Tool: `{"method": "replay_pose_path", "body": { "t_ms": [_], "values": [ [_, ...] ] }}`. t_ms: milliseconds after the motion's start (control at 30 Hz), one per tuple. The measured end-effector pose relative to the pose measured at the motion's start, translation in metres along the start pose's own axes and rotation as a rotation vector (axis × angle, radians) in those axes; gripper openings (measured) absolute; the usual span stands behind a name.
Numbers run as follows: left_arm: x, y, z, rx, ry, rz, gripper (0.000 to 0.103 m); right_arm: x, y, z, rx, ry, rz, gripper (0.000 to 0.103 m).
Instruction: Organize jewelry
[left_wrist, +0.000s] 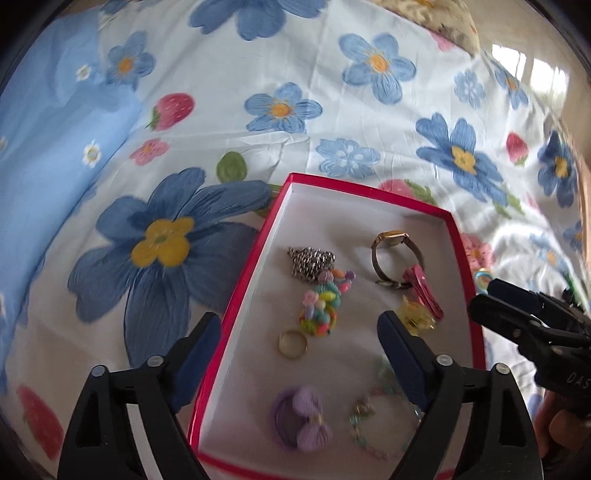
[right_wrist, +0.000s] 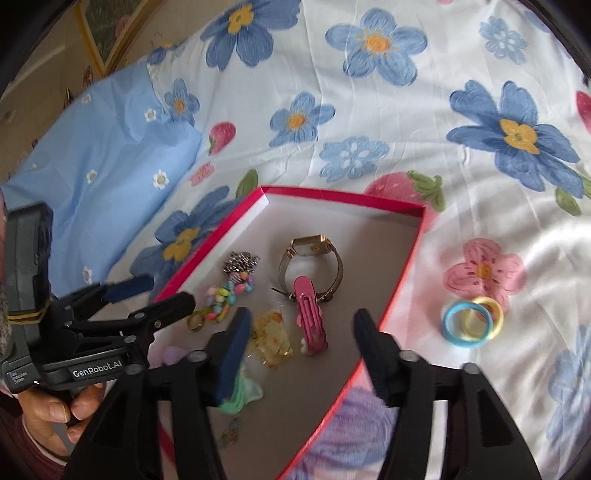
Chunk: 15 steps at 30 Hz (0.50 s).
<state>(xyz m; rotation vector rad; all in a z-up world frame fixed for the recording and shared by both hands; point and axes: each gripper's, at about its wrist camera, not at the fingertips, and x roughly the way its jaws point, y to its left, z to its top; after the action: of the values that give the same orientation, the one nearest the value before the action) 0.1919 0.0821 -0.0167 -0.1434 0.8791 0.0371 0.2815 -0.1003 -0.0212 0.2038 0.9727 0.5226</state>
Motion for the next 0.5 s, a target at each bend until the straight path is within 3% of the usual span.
{"method": "replay_pose_path", "body": {
  "t_ms": [300,500],
  "values": [
    [-0.045,0.023,-0.032,-0.135,-0.04,-0.055,0.092,-0.039,0.008,-0.016,0.008,-0.076,0.013,0.083],
    [-0.065,0.031,-0.064,-0.177,-0.039,-0.036,0.094,-0.051,0.019,-0.036,-0.005,-0.082,0.027,0.083]
  ]
}}
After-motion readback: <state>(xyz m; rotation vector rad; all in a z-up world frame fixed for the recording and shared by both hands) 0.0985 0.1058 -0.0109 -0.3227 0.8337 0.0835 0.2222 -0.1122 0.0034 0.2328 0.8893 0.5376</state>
